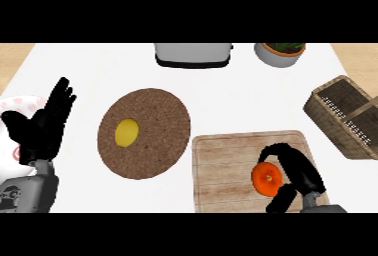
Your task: Pick the squash from the cutting board and place it in the basket
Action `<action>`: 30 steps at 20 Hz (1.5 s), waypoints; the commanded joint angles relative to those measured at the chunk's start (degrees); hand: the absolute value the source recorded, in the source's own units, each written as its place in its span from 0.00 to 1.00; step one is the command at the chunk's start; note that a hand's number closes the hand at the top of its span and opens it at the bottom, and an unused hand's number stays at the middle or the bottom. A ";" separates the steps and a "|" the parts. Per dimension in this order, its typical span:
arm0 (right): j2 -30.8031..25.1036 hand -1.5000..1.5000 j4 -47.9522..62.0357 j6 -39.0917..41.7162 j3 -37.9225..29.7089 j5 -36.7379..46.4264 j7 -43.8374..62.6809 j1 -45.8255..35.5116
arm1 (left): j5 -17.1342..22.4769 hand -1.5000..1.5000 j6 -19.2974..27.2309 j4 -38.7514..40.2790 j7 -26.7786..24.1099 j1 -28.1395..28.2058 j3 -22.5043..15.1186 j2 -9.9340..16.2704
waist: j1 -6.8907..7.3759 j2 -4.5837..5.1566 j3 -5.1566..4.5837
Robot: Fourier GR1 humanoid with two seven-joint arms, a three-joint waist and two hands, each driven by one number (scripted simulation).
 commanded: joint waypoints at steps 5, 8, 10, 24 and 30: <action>9.12 1.00 6.35 -17.25 3.12 -2.88 29.50 -11.90 | -0.84 0.50 -0.44 0.82 -0.66 -1.66 -2.31 -1.32 | 4.03 1.87 1.62; 9.23 1.00 9.98 -27.16 7.61 -7.35 35.36 -17.09 | -0.52 0.50 -0.44 2.29 -0.08 -2.76 -1.99 -1.41 | 3.73 1.73 1.63; 9.28 1.00 10.62 -36.03 10.88 -9.69 36.86 -18.96 | -0.63 0.50 -0.57 1.67 -0.51 -2.87 -1.93 -1.07 | 4.06 1.48 1.66; 9.37 1.00 5.08 -58.19 19.15 6.89 57.13 -38.97 | -1.77 0.50 1.24 6.15 -3.49 -2.76 0.60 -0.28 | -0.24 0.52 1.36; 9.37 1.00 2.23 -43.69 10.40 15.50 69.63 -49.39 | 1.57 0.50 -2.77 2.32 -2.96 1.85 2.15 1.73 | -0.02 0.40 1.39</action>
